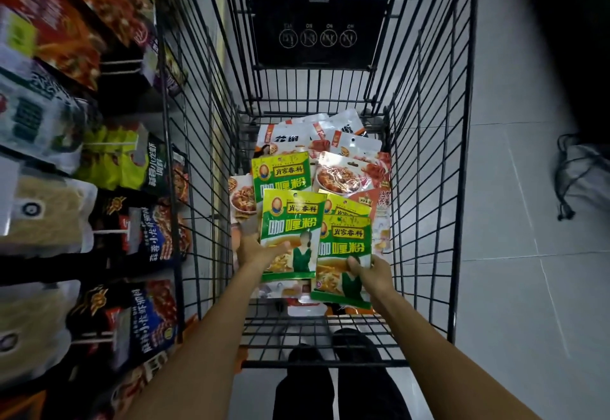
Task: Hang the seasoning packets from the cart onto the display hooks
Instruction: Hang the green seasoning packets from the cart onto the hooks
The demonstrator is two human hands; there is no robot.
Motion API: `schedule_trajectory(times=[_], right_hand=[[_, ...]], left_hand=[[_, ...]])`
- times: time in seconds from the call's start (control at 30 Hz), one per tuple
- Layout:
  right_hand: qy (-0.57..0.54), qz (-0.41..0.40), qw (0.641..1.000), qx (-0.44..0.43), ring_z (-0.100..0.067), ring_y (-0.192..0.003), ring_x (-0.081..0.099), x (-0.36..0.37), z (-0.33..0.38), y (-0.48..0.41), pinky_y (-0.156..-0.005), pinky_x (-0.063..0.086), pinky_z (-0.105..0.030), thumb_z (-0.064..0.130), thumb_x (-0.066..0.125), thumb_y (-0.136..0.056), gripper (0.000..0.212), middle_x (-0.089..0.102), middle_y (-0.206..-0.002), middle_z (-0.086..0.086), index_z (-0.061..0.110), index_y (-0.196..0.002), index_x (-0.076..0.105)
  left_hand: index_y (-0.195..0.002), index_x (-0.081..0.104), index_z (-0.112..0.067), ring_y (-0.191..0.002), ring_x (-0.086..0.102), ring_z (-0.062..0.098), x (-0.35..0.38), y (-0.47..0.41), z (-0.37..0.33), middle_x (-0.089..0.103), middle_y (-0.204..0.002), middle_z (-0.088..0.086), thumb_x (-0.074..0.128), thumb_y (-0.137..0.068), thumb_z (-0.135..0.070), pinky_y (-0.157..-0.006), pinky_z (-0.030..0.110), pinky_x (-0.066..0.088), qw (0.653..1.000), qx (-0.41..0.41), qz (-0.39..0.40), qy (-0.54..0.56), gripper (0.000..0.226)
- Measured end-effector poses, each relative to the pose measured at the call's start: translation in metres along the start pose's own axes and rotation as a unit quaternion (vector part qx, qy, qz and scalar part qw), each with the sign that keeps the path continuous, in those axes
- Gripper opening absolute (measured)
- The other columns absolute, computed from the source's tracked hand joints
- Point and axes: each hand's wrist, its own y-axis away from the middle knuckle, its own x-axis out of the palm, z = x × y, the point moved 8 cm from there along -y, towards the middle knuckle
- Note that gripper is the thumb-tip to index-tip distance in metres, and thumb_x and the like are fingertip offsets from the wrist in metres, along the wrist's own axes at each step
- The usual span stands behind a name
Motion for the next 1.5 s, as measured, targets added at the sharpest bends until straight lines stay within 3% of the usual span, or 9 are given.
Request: schedule_trajectory(times=[0.2,0.37,0.53,0.67,0.9,1.03,1.2,1.4,1.5], right_hand=[[-0.021,0.020,1.000,-0.001,-0.038,-0.097,0.066,-0.004,0.018,0.020,-0.085,0.056,-0.048,0.008,0.070,-0.085,0.006,0.068,-0.103,-0.019,0.008,-0.088,0.065],[-0.072,0.069,0.994,-0.040,-0.026,-0.084,0.065,-0.016,0.067,0.047,-0.062,0.054,-0.033,0.009,0.061,-0.090,0.006,0.065,-0.099,-0.016,0.005,-0.093,0.059],[-0.125,0.176,0.971,-0.108,-0.031,-0.096,0.065,-0.008,0.155,0.095,-0.072,0.056,-0.043,0.006,0.061,-0.089,0.021,0.066,-0.110,-0.021,-0.002,-0.108,0.057],[-0.100,0.251,0.941,-0.206,-0.029,-0.084,0.068,0.011,0.236,0.161,-0.059,0.057,-0.035,0.008,0.070,-0.084,0.044,0.067,-0.103,-0.020,-0.007,-0.121,0.052],[-0.039,0.414,0.835,-0.360,-0.028,-0.088,0.066,0.052,0.337,0.332,-0.084,0.056,-0.043,0.002,0.065,-0.087,0.022,0.067,-0.097,-0.017,-0.008,-0.105,0.061],[0.012,0.480,0.760,-0.438,-0.021,-0.079,0.069,0.071,0.359,0.438,-0.064,0.056,-0.019,0.012,0.068,-0.086,0.016,0.072,-0.078,-0.004,-0.003,-0.089,0.062],[0.037,0.561,0.651,-0.510,-0.041,-0.109,0.061,0.094,0.352,0.574,-0.101,0.044,-0.055,0.020,0.071,-0.085,0.042,0.065,-0.111,-0.028,-0.016,-0.104,0.059],[0.051,0.634,0.524,-0.566,-0.021,-0.094,0.069,0.120,0.314,0.728,-0.084,0.053,-0.041,0.027,0.074,-0.080,0.025,0.074,-0.091,-0.007,0.004,-0.087,0.070],[0.047,0.666,0.486,-0.563,-0.052,-0.097,0.055,0.129,0.289,0.789,-0.090,0.051,-0.045,0.038,0.075,-0.072,0.046,0.059,-0.088,-0.017,-0.004,-0.085,0.060]], left_hand=[[-0.129,0.051,-0.011,-0.110,0.052,0.019,0.001,0.023,-0.026,0.058,-0.127,0.005,0.069,-0.085,-0.010,-0.090,0.031,0.042,0.994,0.086,0.068,0.018,0.048],[-0.108,0.065,-0.006,-0.079,0.060,0.017,-0.040,0.058,-0.071,0.067,-0.097,0.007,0.070,-0.085,-0.010,-0.057,0.019,0.046,0.989,0.145,0.013,0.031,0.024],[-0.083,0.064,-0.018,-0.066,0.058,0.011,-0.112,0.124,-0.138,0.063,-0.074,-0.002,0.067,-0.088,-0.016,-0.052,0.013,0.045,0.968,0.238,-0.036,0.076,0.006],[-0.099,0.064,-0.012,-0.069,0.056,0.003,-0.188,0.196,-0.182,0.063,-0.082,-0.005,0.066,-0.088,-0.014,-0.051,0.002,0.040,0.930,0.316,-0.152,0.108,0.011],[-0.108,0.059,-0.030,-0.082,0.057,-0.018,-0.316,0.362,-0.189,0.065,-0.090,-0.027,0.066,-0.089,-0.025,-0.067,0.000,0.040,0.837,0.387,-0.353,0.160,0.021],[-0.094,0.063,-0.030,-0.069,0.057,-0.021,-0.374,0.465,-0.165,0.062,-0.080,-0.027,0.065,-0.088,-0.023,-0.061,-0.001,0.040,0.770,0.403,-0.466,0.164,0.009],[-0.081,0.065,-0.033,-0.063,0.063,-0.001,-0.420,0.600,-0.124,0.069,-0.069,-0.017,0.068,-0.084,-0.034,-0.062,0.020,0.051,0.689,0.398,-0.582,0.170,0.004],[-0.114,0.064,-0.021,-0.096,0.066,0.013,-0.455,0.736,-0.063,0.070,-0.104,-0.004,0.063,-0.079,-0.054,-0.079,0.030,0.051,0.604,0.357,-0.697,0.151,0.048],[-0.115,0.065,-0.014,-0.107,0.063,0.016,-0.466,0.795,-0.030,0.069,-0.109,0.000,0.061,-0.078,-0.053,-0.088,0.038,0.052,0.555,0.348,-0.743,0.134,0.054]])
